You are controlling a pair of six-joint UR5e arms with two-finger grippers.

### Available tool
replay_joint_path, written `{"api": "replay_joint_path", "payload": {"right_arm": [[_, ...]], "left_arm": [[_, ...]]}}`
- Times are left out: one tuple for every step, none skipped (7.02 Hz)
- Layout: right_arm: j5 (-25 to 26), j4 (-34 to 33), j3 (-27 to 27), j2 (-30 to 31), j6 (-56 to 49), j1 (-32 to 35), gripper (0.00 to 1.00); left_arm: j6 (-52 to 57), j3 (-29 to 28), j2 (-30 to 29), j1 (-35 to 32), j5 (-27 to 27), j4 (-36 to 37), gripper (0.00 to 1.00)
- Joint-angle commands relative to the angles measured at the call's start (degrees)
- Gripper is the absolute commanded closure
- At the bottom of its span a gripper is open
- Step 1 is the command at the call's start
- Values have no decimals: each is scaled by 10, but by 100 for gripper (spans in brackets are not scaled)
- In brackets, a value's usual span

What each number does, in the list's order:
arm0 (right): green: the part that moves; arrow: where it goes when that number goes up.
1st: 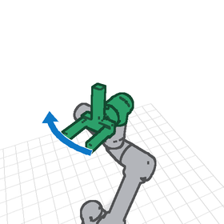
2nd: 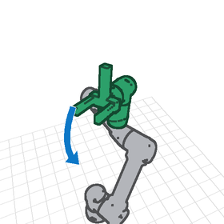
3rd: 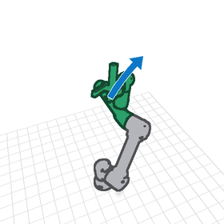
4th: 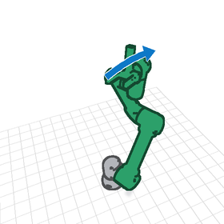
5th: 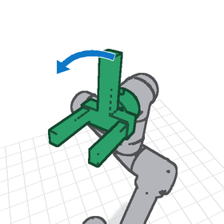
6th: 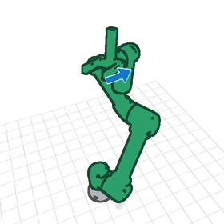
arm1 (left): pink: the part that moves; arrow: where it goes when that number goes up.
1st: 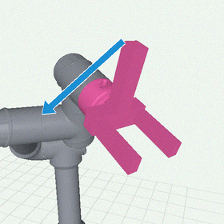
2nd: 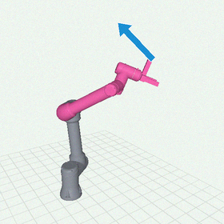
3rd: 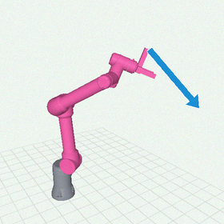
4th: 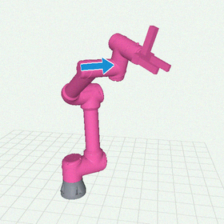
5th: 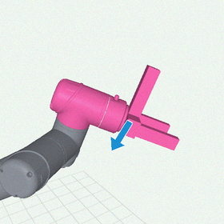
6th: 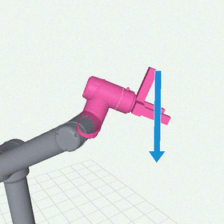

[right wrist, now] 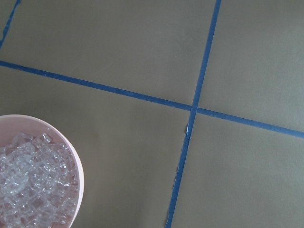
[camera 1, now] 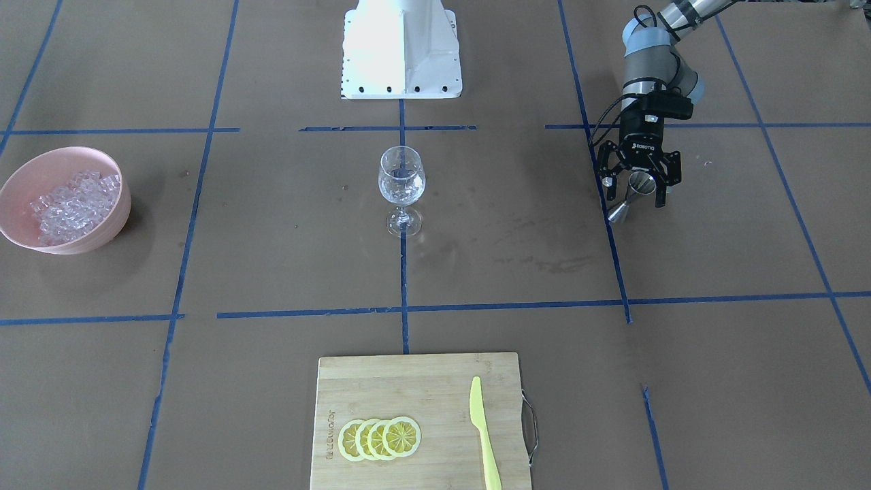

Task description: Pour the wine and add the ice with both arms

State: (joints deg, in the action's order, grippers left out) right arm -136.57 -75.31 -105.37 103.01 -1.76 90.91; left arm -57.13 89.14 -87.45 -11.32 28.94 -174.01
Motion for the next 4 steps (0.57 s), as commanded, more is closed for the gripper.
{"api": "replay_joint_path", "payload": {"right_arm": [[0, 0, 1, 0, 0, 0, 0], [0, 0, 0, 0, 1, 1, 0], [0, 0, 0, 0, 1, 1, 0], [0, 0, 0, 0, 1, 0, 0]], "left_arm": [[20, 27, 1, 0, -25, -1, 1], [39, 42, 1, 0, -24, -9, 1], [69, 49, 2, -6, -1, -27, 1], [82, 53, 10, -27, 55, -32, 1]]}}
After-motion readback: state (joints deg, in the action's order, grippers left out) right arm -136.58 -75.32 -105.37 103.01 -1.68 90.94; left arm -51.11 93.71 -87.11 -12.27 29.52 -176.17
